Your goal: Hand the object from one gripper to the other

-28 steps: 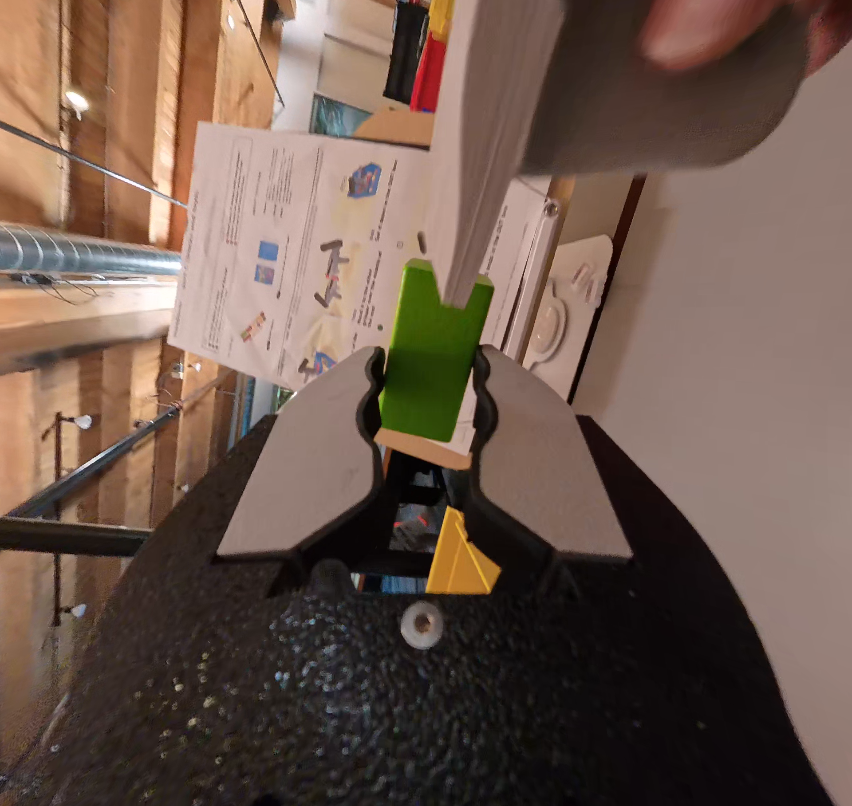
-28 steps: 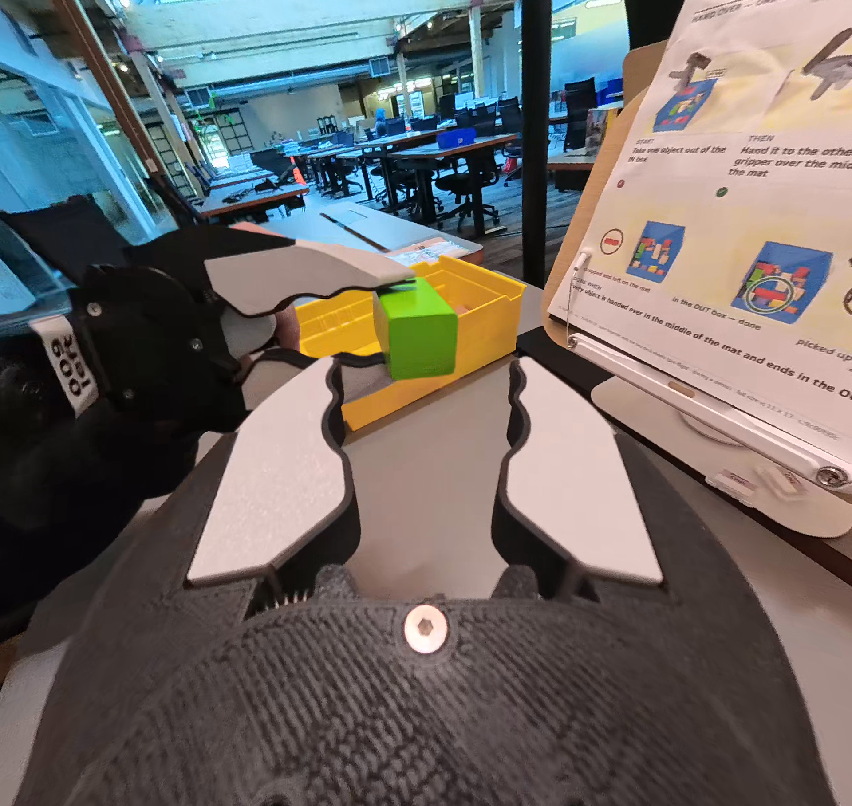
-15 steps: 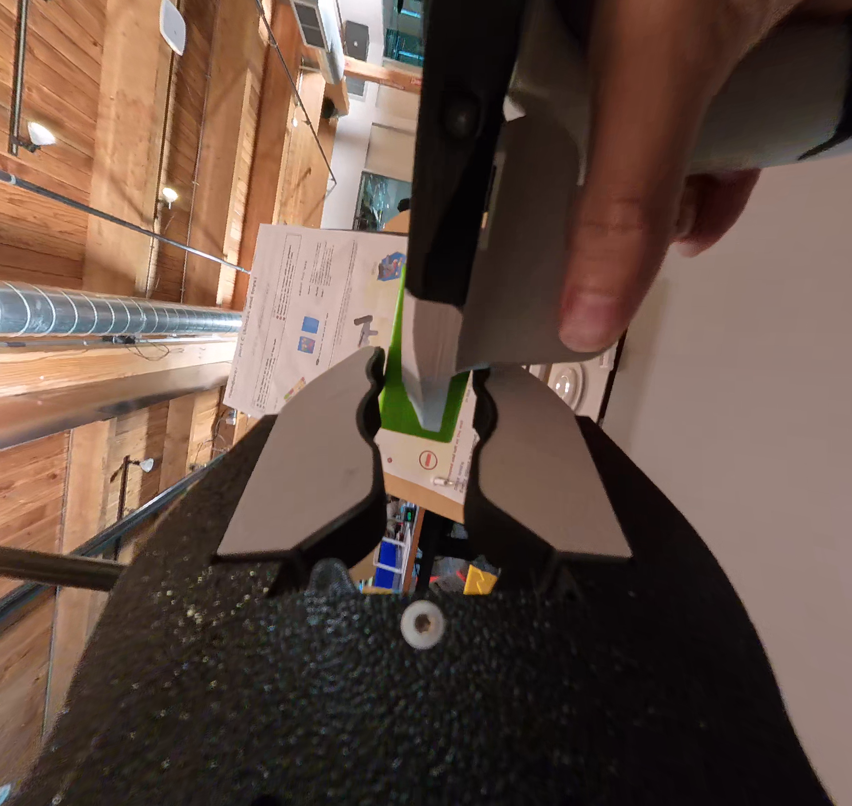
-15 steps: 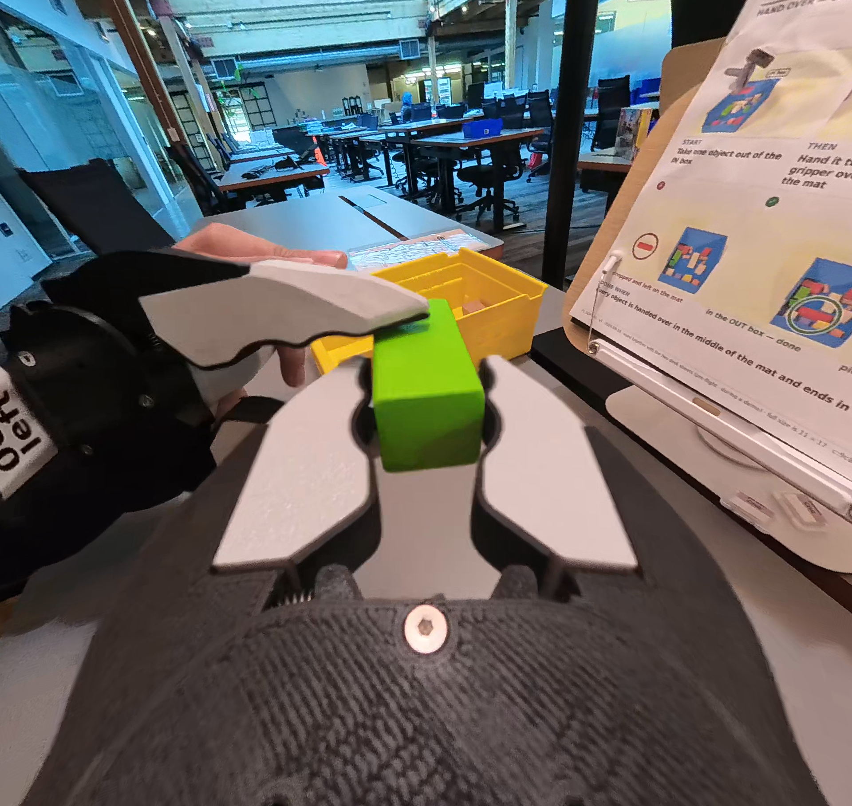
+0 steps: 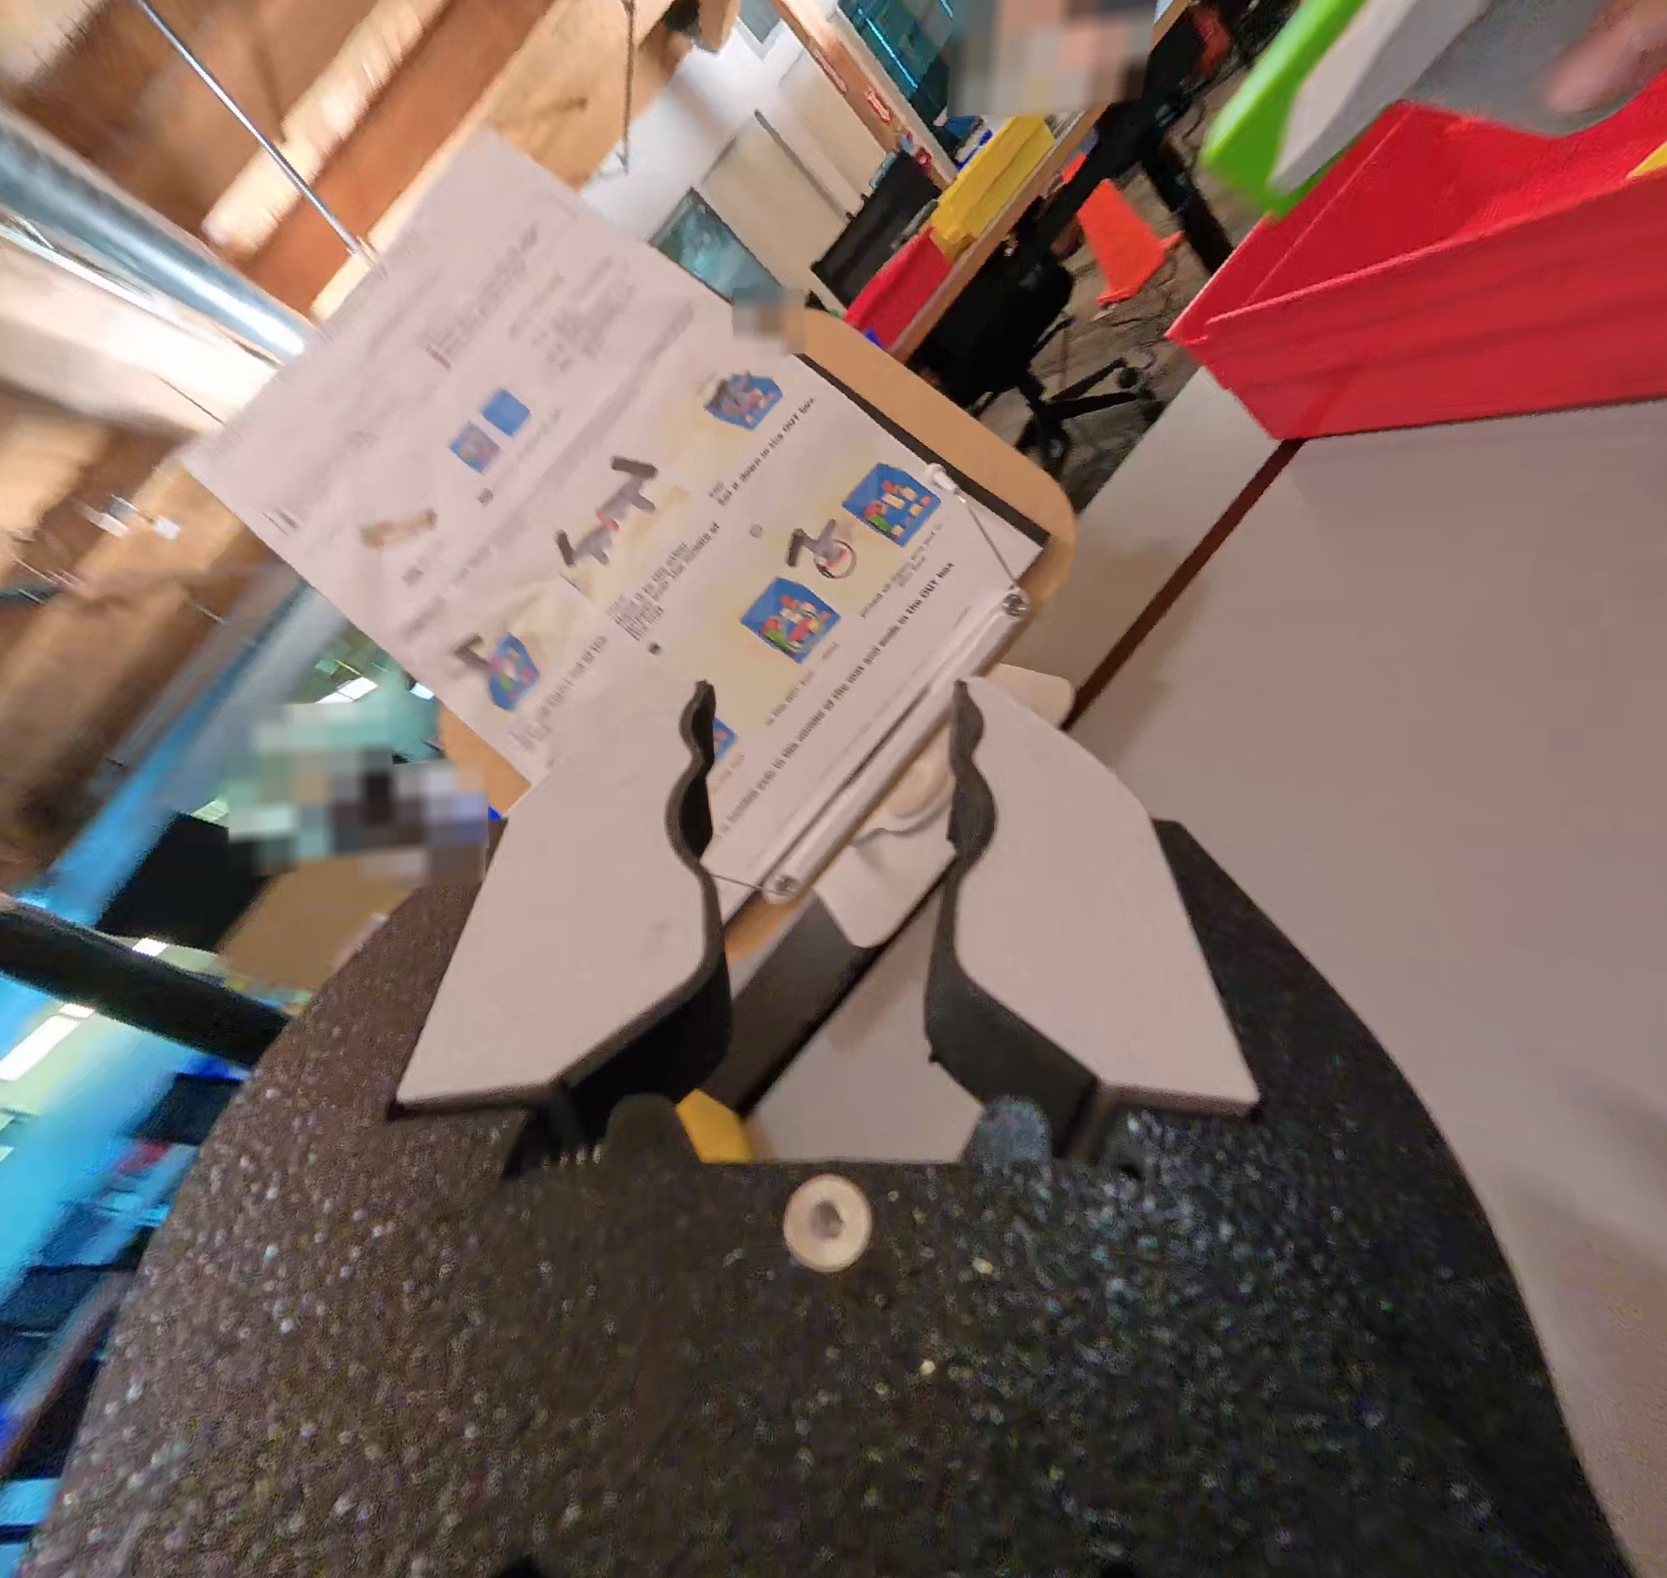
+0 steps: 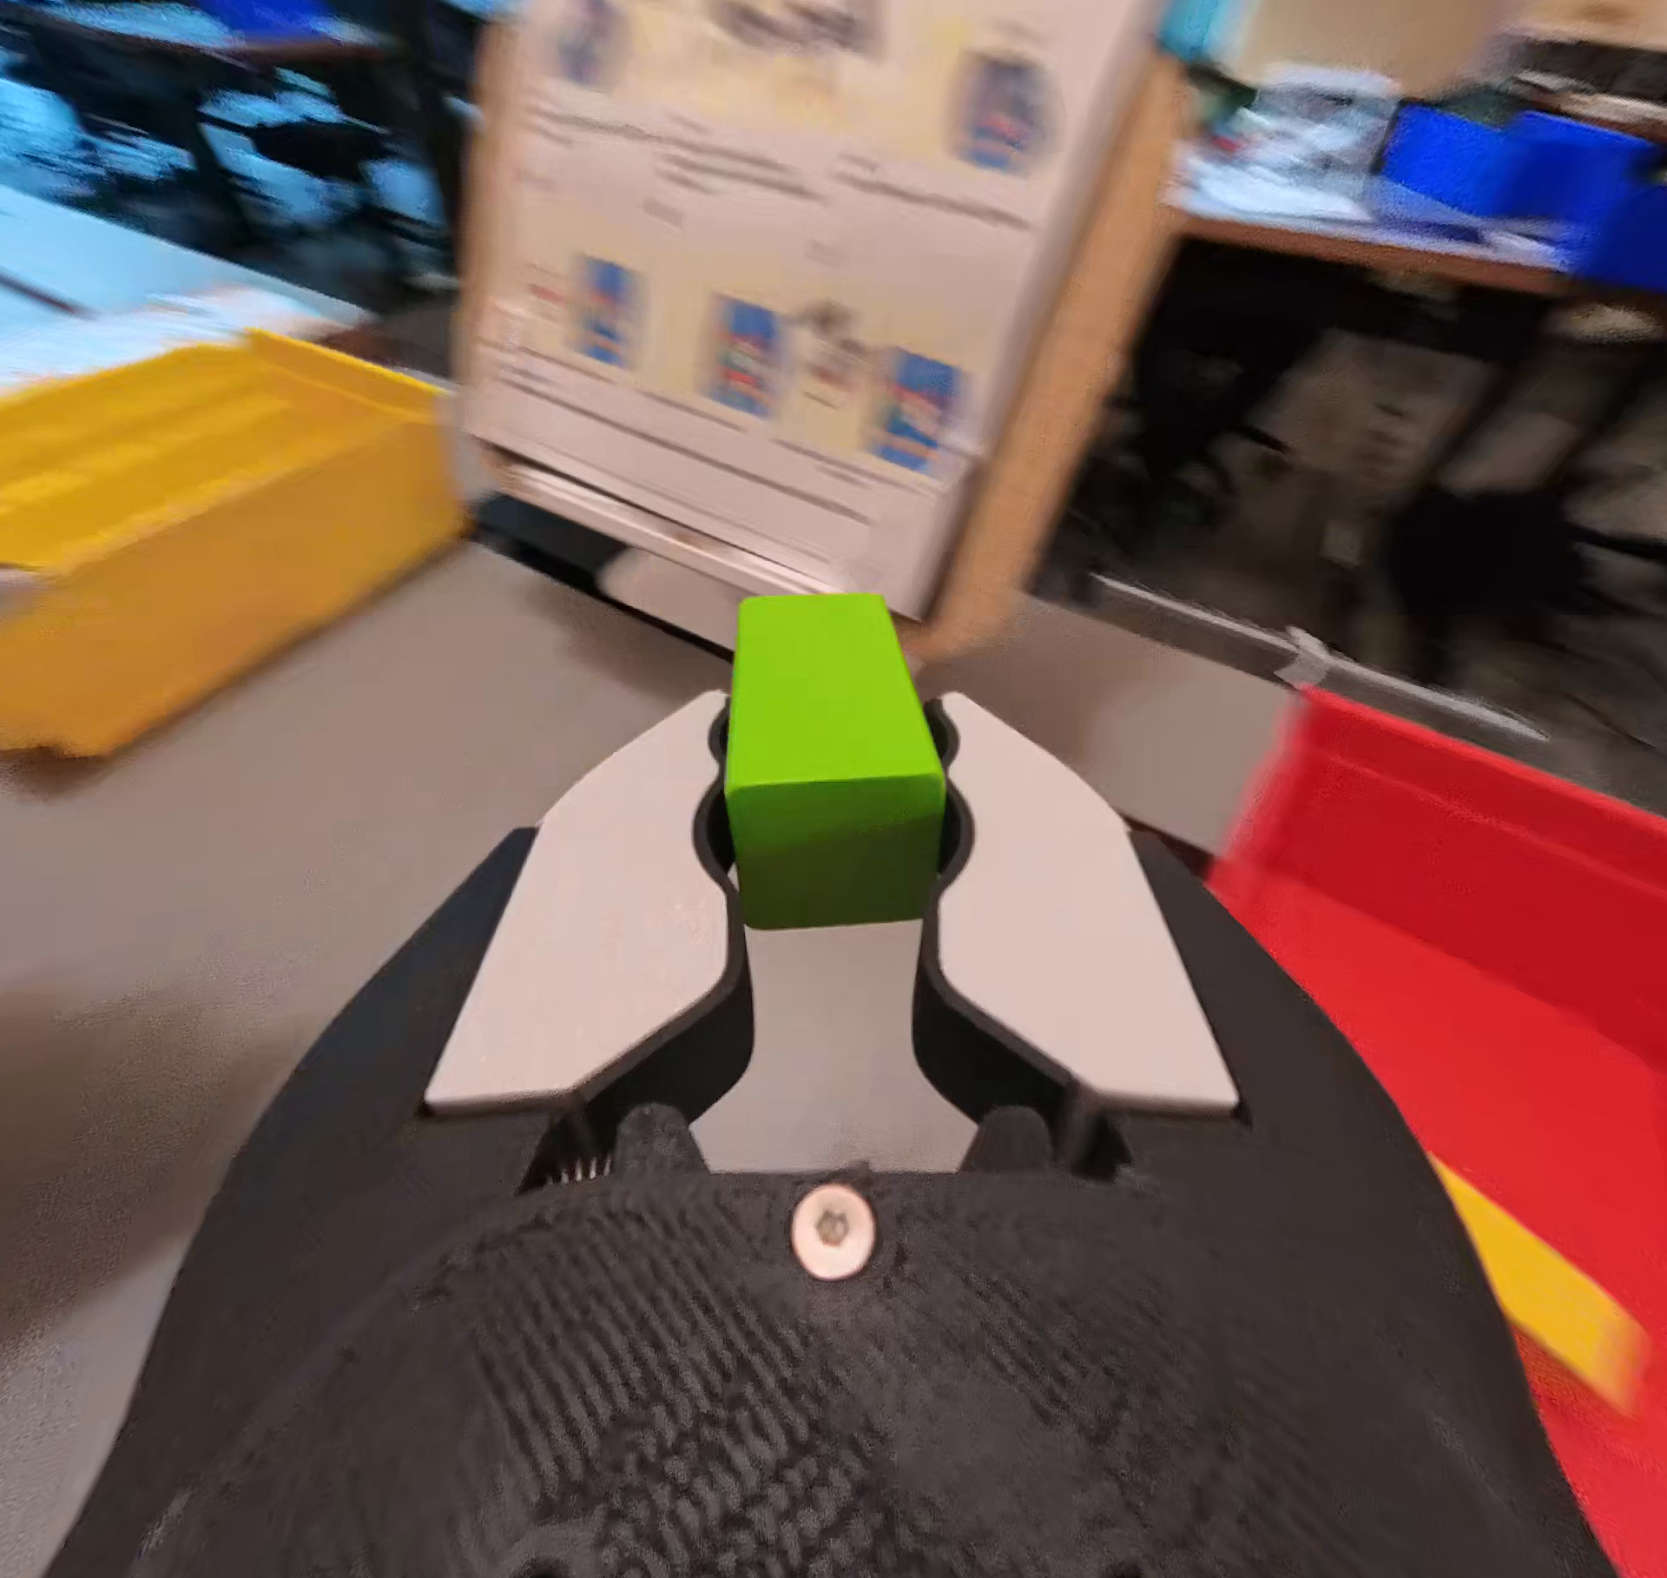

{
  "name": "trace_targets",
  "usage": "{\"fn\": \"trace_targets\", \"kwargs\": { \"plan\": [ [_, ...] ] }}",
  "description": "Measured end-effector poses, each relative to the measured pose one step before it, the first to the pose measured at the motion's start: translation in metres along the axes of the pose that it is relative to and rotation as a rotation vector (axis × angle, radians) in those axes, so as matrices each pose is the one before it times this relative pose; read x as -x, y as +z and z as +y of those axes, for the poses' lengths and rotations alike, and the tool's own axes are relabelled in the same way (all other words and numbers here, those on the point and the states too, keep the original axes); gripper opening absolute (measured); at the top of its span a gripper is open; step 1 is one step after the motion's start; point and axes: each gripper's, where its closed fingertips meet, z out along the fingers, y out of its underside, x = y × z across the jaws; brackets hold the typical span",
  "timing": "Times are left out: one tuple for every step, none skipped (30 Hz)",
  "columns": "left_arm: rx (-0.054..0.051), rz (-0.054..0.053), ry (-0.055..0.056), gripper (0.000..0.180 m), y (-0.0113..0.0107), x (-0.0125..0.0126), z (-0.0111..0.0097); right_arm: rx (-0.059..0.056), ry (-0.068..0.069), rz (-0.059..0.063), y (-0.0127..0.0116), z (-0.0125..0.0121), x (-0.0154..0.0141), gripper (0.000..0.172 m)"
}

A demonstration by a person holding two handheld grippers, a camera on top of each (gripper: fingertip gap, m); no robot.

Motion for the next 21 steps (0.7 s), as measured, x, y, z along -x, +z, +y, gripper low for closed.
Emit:
{"fn": "trace_targets", "kwargs": {
  "plan": [
    [0.0113,0.0230,-0.0588,0.048,0.00100,-0.00150,0.00457,0.0394,0.0210,0.1027,-0.01016,0.01239,-0.03009,0.040],
    [0.0132,0.0212,-0.0576,0.048,0.00146,-0.00125,0.00472,0.0388,0.0311,0.0911,-0.00770,0.01344,-0.02902,0.040],
    [0.0162,0.0239,-0.0536,0.048,0.00189,-0.00155,0.00510,0.0378,0.0342,0.0740,-0.00524,0.01413,-0.02664,0.040],
    [0.0156,0.0251,-0.0495,0.048,0.00217,-0.00173,0.00473,0.0297,0.0339,0.0601,-0.00272,0.01346,-0.02413,0.040],
    [0.0093,0.0218,-0.0457,0.048,0.00228,-0.00144,0.00373,0.0179,0.0325,0.0548,-0.00050,0.01160,-0.02208,0.040],
    [0.0039,0.0213,-0.0399,0.048,0.00246,-0.00145,0.00289,0.0081,0.0330,0.0507,0.00150,0.00994,-0.01955,0.040],
    [0.0023,0.0203,-0.0332,0.048,0.00271,-0.00151,0.00239,0.0121,0.0282,0.0262,0.00347,0.00955,-0.01346,0.040],
    [0.0045,0.0148,-0.0273,0.047,0.00265,-0.00068,0.00233,0.0299,0.0174,-0.0111,0.00476,0.01004,-0.00513,0.040],
    [0.0094,0.0084,-0.0238,0.047,0.00271,0.00018,0.00254,0.0332,0.0097,-0.0184,0.00589,0.00798,-0.00125,0.040],
    [0.0114,0.0065,-0.0200,0.046,0.00255,0.00034,0.00275,0.0261,-0.0082,-0.0088,0.00657,0.00413,-0.00047,0.040],
    [0.0102,0.0103,-0.0141,0.046,0.00213,-0.00020,0.00239,0.0309,-0.0351,-0.0031,0.00675,0.00224,0.00009,0.040],
    [0.0082,0.0116,-0.0085,0.045,0.00164,-0.00043,0.00212,0.0412,-0.0579,0.0071,0.00594,0.00225,-0.00126,0.040],
    [0.0102,0.0110,-0.0029,0.045,0.00090,-0.00012,0.00230,0.0333,-0.0472,0.0265,0.00524,0.00153,-0.00369,0.040],
    [0.0137,0.0115,0.0040,0.045,0.00033,0.00008,0.00283,0.0239,-0.0244,0.0124,0.00556,0.00056,-0.00174,0.040],
    [0.0146,0.0075,0.0051,0.043,-0.00026,0.00096,0.00329,0.0239,-0.0089,-0.0278,0.00602,0.00147,0.00397,0.040],
    [0.0131,0.0025,-0.0030,0.040,-0.00004,0.00200,0.00355,0.0203,0.0016,-0.0386,0.00613,0.00208,0.00565,0.040],
    [0.0109,0.0066,-0.0157,0.037,0.00051,0.00145,0.00325,0.0139,0.0035,-0.0186,0.00583,0.00204,0.00329,0.040],
    [0.0096,0.0193,-0.0281,0.036,0.00106,-0.00073,0.00293,0.0149,-0.0015,0.0029,0.00490,0.00280,0.00087,0.040],
    [0.0071,0.0311,-0.0366,0.037,0.00127,-0.00300,0.00230,0.0251,-0.0150,0.0110,0.00398,0.00386,0.00018,0.040],
    [0.0012,0.0367,-0.0378,0.038,0.00122,-0.00447,0.00115,0.0271,-0.0263,0.0162,0.00275,0.00379,-0.00025,0.040],
    [-0.0033,0.0353,-0.0327,0.039,0.00119,-0.00469,0.00026,0.0183,-0.0276,0.0235,0.00161,0.00248,-0.00137,0.041]
  ]
}}
